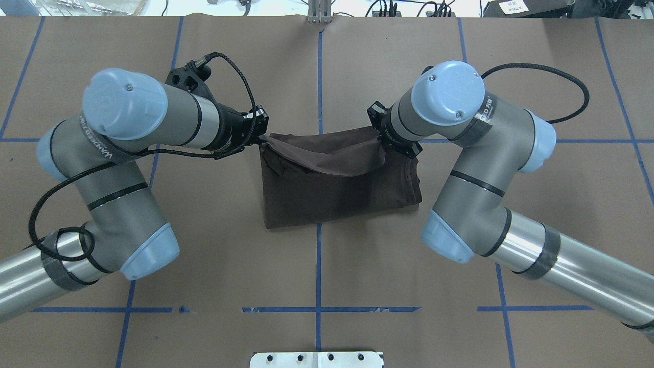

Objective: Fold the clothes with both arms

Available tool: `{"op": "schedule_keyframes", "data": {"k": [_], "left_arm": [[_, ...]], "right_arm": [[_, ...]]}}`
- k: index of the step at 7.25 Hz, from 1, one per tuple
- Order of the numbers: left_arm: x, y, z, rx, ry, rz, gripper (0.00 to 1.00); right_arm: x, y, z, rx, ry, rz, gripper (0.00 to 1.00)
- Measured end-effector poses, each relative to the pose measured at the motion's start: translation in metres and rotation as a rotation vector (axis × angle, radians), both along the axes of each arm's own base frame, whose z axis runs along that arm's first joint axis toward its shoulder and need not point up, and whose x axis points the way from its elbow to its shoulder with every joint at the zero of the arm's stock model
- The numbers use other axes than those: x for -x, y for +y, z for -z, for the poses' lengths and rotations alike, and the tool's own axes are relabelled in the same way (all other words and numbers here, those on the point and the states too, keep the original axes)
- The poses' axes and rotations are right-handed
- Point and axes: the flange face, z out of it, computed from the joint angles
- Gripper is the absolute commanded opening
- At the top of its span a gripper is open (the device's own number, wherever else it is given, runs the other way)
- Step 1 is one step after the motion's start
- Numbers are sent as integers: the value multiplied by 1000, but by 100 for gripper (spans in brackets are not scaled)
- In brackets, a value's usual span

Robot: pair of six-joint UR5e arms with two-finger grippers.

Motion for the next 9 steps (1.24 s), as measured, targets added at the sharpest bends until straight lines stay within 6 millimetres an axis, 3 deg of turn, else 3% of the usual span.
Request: {"op": "schedule_keyframes", "data": {"k": [1,2,3,4,5,7,8,9], "left_arm": [[-15,-34,-16,-14,-26,22,46],[-32,-81,-38,-48,-73,44,71],[-38,-129,-61,-96,-125,64,77],[-31,-157,-75,-149,-149,83,78],[-20,-165,-78,-190,-146,93,78],[2,-148,-77,-234,-103,75,74],[10,-137,-76,-245,-83,62,37],[12,-129,-71,-251,-69,54,0]], "right_arm": [[11,-31,-12,-6,0,4,75],[25,-65,-28,-30,1,21,100],[35,-107,-39,-75,-1,35,100],[23,-146,-37,-115,-12,57,100],[-4,-174,-30,-136,-37,86,100],[-33,-194,-20,-156,-63,108,100],[-37,-189,-16,-166,-74,112,100],[-33,-175,-16,-173,-82,124,91]]}}
